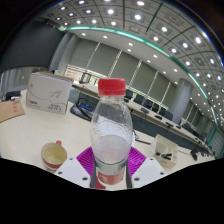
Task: Pour water
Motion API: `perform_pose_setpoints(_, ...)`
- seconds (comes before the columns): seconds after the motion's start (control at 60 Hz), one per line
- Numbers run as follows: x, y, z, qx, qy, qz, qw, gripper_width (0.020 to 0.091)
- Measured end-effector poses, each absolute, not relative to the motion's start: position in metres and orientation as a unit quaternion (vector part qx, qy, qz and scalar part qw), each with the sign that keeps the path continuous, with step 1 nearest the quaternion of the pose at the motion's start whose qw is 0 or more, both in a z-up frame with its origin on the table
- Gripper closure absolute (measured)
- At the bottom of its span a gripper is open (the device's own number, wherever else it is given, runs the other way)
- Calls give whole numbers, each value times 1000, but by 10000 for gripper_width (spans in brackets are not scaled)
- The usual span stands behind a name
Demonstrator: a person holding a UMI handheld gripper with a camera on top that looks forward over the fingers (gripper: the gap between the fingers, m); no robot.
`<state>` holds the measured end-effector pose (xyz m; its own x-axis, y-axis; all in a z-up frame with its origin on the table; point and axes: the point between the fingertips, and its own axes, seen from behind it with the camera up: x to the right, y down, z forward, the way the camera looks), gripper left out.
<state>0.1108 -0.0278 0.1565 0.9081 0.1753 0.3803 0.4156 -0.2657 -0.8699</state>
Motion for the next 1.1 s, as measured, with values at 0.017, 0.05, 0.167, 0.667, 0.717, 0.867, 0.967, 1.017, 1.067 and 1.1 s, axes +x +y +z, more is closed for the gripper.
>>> perform_pose_setpoints(0.017, 111, -28, 152, -794, -177, -90, 574, 699)
perform_pose_setpoints(0.05, 111, -29, 142, -803, -161, -63, 571, 698)
perform_pose_setpoints(0.167, 104, -32, 111, -817, -126, -4, 563, 697)
perform_pose_setpoints(0.667, 113, -33, 68, -837, -39, 41, 545, 362)
perform_pose_setpoints(0.717, 119, -37, 71, -842, -27, 39, 538, 247)
perform_pose_setpoints(0.867, 126, -70, 95, -866, 12, 19, 500, 248)
perform_pose_setpoints(0.967, 123, -109, 118, -882, 19, 1, 471, 249)
perform_pose_setpoints(1.017, 118, -132, 130, -891, 21, -6, 454, 249)
perform_pose_setpoints(1.067, 114, -155, 143, -899, 21, -10, 438, 246)
perform_pose_setpoints(1.1, 111, -170, 150, -901, 26, -12, 432, 247)
